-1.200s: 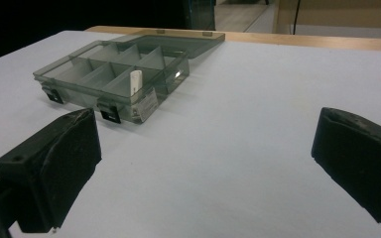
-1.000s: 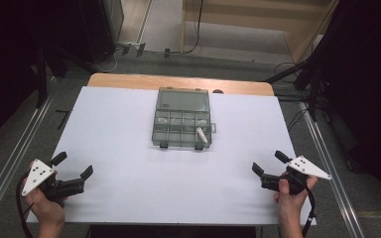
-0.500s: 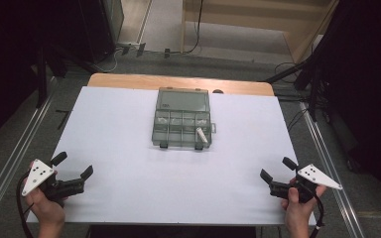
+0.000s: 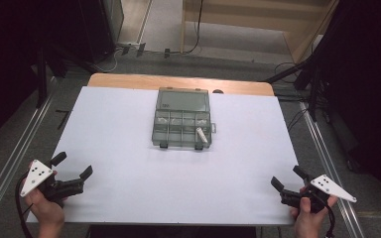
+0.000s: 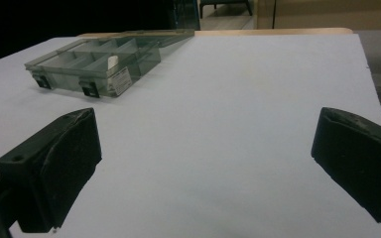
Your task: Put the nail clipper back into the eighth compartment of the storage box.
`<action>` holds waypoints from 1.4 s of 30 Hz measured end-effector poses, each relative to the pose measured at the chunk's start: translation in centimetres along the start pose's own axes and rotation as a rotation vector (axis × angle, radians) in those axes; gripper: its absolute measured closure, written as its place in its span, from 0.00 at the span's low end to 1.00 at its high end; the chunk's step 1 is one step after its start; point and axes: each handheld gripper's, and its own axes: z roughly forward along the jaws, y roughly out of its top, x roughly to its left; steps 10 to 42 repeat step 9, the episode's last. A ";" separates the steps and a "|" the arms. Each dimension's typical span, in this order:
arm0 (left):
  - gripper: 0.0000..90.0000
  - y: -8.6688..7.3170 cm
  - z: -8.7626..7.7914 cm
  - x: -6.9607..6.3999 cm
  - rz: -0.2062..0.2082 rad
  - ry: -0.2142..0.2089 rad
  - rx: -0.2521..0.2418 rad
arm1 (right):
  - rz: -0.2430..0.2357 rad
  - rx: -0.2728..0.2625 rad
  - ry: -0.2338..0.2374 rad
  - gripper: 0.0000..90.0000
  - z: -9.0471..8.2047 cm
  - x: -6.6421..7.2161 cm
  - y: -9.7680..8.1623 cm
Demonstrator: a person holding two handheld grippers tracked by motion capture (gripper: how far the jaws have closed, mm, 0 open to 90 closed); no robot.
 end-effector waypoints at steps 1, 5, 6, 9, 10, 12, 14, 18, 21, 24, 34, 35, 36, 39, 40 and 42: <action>0.00 0.0 0.0 0.0 0.000 0.000 -0.001 | 0.008 -0.002 -0.004 0.00 -0.1 -0.1 0.0; 0.00 0.0 0.0 0.0 -0.003 -0.001 0.000 | 0.002 0.000 -0.007 0.00 0.0 -0.1 0.0; 0.00 0.0 0.0 0.0 -0.003 -0.002 0.000 | -0.001 0.003 -0.009 0.00 0.1 -0.1 0.0; 0.00 0.0 0.0 0.0 -0.001 -0.002 0.000 | -0.005 0.004 -0.014 0.00 0.1 0.0 0.0; 0.00 0.0 0.0 0.0 -0.001 -0.002 0.000 | -0.005 0.004 -0.014 0.00 0.1 0.0 0.0; 0.00 0.0 0.0 0.0 -0.001 -0.002 0.000 | -0.005 0.004 -0.014 0.00 0.1 0.0 0.0; 0.00 0.0 0.0 0.0 -0.001 -0.002 0.000 | -0.005 0.004 -0.014 0.00 0.1 0.0 0.0; 0.00 0.0 0.0 0.0 -0.001 -0.002 0.000 | -0.005 0.004 -0.014 0.00 0.1 0.0 0.0; 0.00 0.0 0.0 0.0 -0.001 -0.002 0.000 | -0.005 0.004 -0.014 0.00 0.1 0.0 0.0; 0.00 0.0 0.0 0.0 -0.001 -0.002 0.000 | -0.005 0.004 -0.014 0.00 0.1 0.0 0.0; 0.00 0.0 0.0 0.0 -0.001 -0.002 0.000 | -0.005 0.004 -0.014 0.00 0.1 0.0 0.0; 0.00 0.0 0.0 0.0 -0.001 -0.002 0.000 | -0.005 0.004 -0.014 0.00 0.1 0.0 0.0; 0.00 0.0 0.0 0.0 -0.001 -0.002 0.000 | -0.005 0.004 -0.014 0.00 0.1 0.0 0.0; 0.00 0.0 0.0 0.0 -0.001 -0.002 0.000 | -0.005 0.004 -0.014 0.00 0.1 0.0 0.0; 0.00 0.0 0.0 0.0 -0.001 -0.002 0.000 | -0.005 0.004 -0.014 0.00 0.1 0.0 0.0; 0.00 0.0 0.0 0.0 -0.001 -0.002 0.000 | -0.005 0.004 -0.014 0.00 0.1 0.0 0.0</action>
